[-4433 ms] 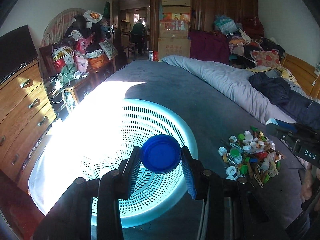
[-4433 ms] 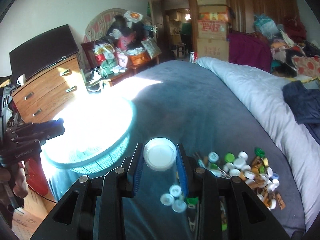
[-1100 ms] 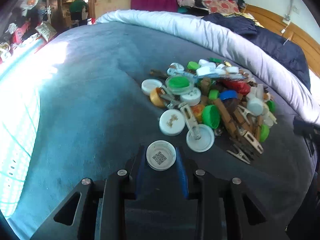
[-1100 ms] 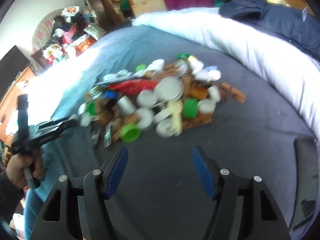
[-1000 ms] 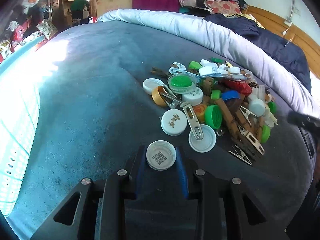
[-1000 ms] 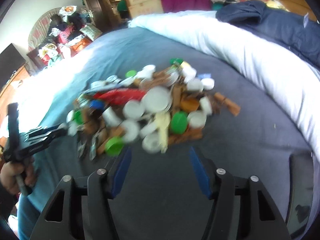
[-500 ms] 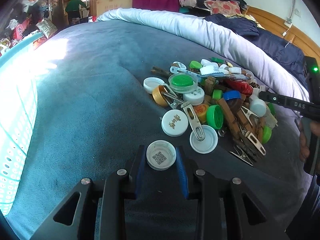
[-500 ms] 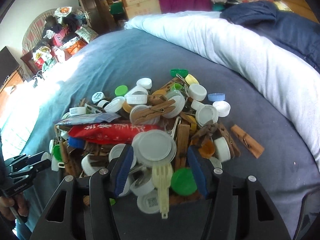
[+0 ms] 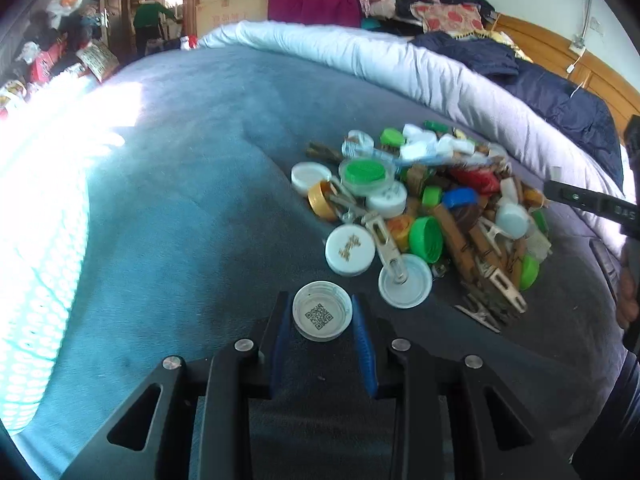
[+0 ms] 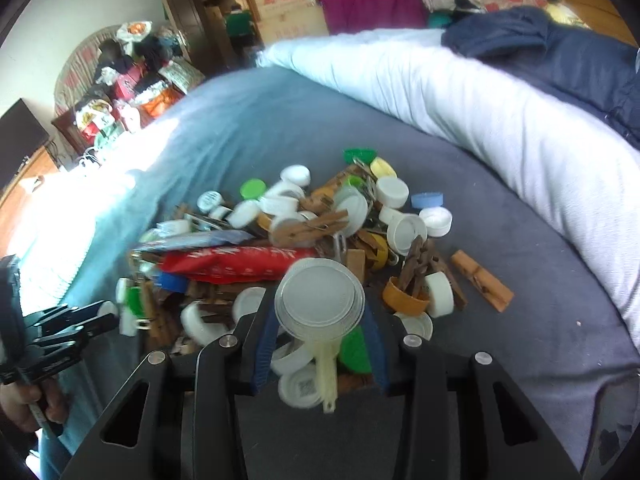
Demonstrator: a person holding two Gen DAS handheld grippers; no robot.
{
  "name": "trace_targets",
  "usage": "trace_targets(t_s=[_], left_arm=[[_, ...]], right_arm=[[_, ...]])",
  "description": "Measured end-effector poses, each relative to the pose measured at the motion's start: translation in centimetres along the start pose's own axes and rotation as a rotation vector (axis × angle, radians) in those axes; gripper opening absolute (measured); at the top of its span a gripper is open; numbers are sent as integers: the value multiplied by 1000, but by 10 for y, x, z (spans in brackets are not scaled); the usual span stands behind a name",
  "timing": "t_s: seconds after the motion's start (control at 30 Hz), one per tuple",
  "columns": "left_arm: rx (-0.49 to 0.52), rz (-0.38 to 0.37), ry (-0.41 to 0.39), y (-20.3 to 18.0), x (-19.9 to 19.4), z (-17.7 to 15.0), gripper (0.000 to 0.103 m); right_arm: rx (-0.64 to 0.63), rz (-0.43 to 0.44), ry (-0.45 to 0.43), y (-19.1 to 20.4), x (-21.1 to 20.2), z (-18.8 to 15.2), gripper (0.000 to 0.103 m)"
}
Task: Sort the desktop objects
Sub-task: 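Grasp a white QR-printed cap with the left tool while the right tool grasps a large white lid, then carry the white cap and lid over the teal basket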
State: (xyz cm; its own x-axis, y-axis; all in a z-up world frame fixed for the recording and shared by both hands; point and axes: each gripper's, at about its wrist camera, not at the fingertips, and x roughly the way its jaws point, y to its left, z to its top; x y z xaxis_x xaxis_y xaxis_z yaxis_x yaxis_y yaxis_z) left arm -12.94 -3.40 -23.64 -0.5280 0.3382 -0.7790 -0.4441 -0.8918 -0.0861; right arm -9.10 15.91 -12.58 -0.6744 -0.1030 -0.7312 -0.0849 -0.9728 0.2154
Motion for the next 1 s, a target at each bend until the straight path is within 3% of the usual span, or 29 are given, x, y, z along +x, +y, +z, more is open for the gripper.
trace_targets(t_s=[0.47, 0.7, 1.0], left_arm=[[18, 48, -201, -13, -123, 20, 31], [-25, 121, -273, 15, -180, 34, 31], [-107, 213, -318, 70, -224, 42, 31]], right_arm=[[-67, 72, -74, 55, -69, 3, 38], [-99, 115, -99, 93, -83, 21, 38], [-180, 189, -123, 167, -86, 52, 38]])
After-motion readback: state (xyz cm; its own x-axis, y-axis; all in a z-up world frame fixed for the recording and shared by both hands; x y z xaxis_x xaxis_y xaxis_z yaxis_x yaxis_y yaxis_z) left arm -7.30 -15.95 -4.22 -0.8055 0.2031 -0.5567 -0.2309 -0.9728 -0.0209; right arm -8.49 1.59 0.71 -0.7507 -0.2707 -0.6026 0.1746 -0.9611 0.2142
